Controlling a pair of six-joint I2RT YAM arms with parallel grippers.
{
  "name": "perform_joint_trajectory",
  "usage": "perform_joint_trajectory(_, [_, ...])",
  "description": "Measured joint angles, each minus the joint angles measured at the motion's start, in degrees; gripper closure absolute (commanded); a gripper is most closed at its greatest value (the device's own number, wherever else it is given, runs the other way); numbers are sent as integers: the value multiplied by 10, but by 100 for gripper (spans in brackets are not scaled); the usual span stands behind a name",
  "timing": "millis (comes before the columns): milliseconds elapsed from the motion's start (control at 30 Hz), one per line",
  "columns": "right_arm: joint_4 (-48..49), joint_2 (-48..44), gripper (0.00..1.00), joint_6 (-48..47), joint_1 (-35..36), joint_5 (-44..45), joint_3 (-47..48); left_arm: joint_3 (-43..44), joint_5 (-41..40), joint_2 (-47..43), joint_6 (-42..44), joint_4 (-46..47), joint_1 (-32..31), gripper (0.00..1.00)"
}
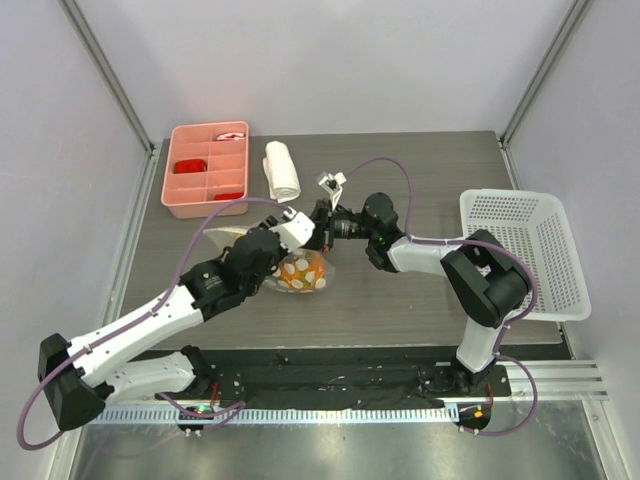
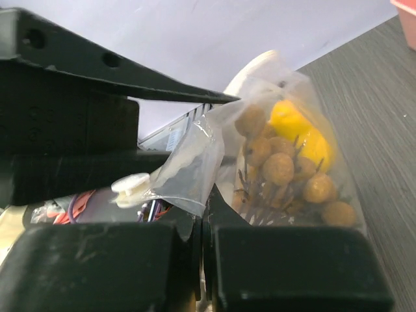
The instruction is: Open the zip-top bag and remove the fake food
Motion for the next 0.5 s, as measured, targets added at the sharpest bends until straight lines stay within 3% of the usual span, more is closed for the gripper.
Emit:
perform_joint_trajectory(100, [1,0,99,-1,0,7,0,8,42,0,-14,-2,42,74])
perform_joint_trajectory(233, [-5,0,99,-14,3,6,-1,25,79,1,-27,-3,72,100])
perform_joint_trajectory(300, [-26,-2,97,-31,9,6,-1,38,93,8,-35,-14,77,100])
perform_joint_trajectory(433, [-92,-14,65,-85,16,9,-1,48,118,17,-43,-32,77,100])
perform_joint_trajectory(500, [-131,-24,61,-115,18,16,-1,48,131,11,-46,-43,77,100])
